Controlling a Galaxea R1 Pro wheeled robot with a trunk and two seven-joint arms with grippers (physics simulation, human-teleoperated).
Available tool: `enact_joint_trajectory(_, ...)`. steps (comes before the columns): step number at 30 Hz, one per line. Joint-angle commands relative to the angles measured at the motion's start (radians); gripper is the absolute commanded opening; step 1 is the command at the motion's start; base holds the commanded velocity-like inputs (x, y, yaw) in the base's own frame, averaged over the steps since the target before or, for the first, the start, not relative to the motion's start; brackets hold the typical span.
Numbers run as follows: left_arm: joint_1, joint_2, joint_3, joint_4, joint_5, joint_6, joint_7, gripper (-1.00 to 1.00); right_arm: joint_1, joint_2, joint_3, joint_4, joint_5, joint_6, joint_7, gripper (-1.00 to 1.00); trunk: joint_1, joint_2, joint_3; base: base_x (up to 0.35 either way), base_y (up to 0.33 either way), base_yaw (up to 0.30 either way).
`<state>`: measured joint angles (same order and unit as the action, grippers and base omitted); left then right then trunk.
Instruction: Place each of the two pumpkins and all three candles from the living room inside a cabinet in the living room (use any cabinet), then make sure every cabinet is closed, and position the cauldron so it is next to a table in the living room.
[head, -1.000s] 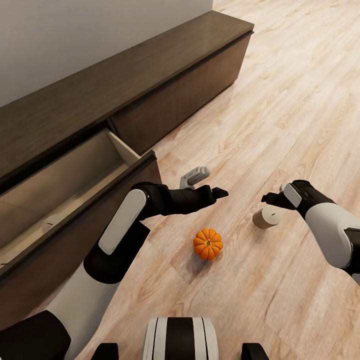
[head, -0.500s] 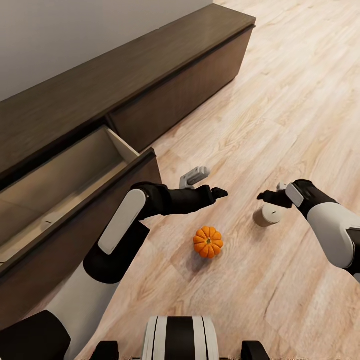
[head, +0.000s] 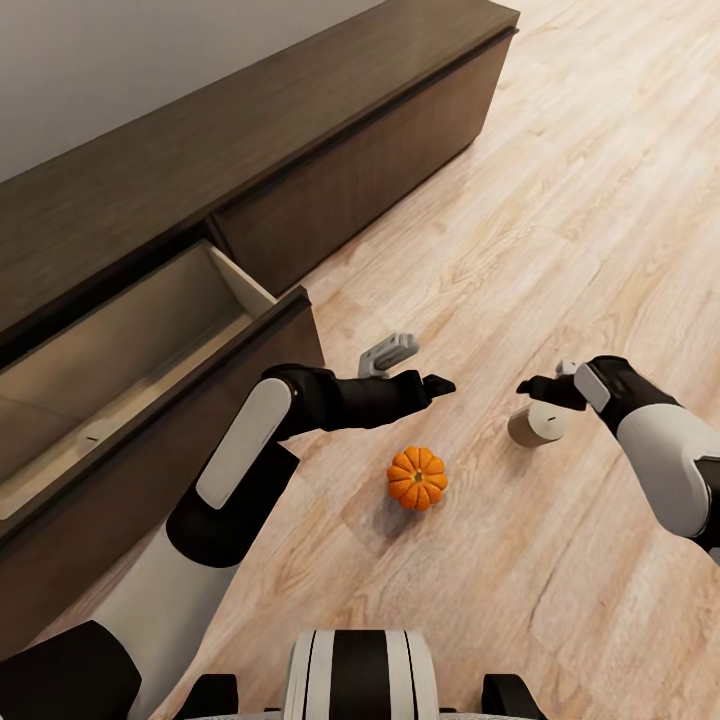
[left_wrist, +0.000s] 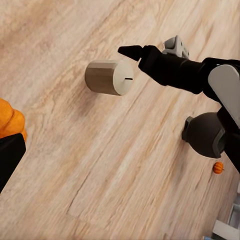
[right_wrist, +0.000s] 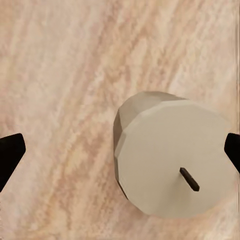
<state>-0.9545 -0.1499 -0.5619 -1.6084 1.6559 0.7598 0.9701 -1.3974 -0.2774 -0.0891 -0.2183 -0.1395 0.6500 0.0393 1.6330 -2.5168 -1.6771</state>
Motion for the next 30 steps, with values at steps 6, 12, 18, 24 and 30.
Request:
enact_joint_trajectory(6,0.001,0.001,0.001,-0.001,0.008,0.001,0.01,1.0,-0.002,-0.006,-0.007,-0.022,0.0,0.005,0.001,1.0,0.0,0.0,-0.001,0.0,0.0,0.0)
enact_joint_trajectory(12,0.002,0.003,0.002,-0.001,0.011,0.001,0.009,1.0,-0.003,-0.023,-0.007,-0.026,0.0,0.005,0.001,1.0,0.0,0.0,-0.001,0.0,0.0,0.0)
enact_joint_trajectory(18,0.002,0.004,0.003,-0.001,0.013,0.001,0.01,1.0,-0.002,-0.044,-0.006,-0.027,0.001,0.005,0.001,1.0,0.0,0.0,-0.001,0.0,0.0,0.0)
enact_joint_trajectory(24,0.002,0.004,0.003,-0.001,0.013,0.001,0.01,1.0,0.001,-0.048,-0.004,-0.027,0.001,0.004,0.001,1.0,0.0,0.0,-0.001,0.0,0.0,0.0)
enact_joint_trajectory(30,0.002,0.004,0.004,-0.001,0.013,0.001,0.01,1.0,0.001,-0.048,-0.003,-0.027,0.001,0.004,0.001,1.0,0.003,-0.002,-0.024,0.0,0.0,0.0)
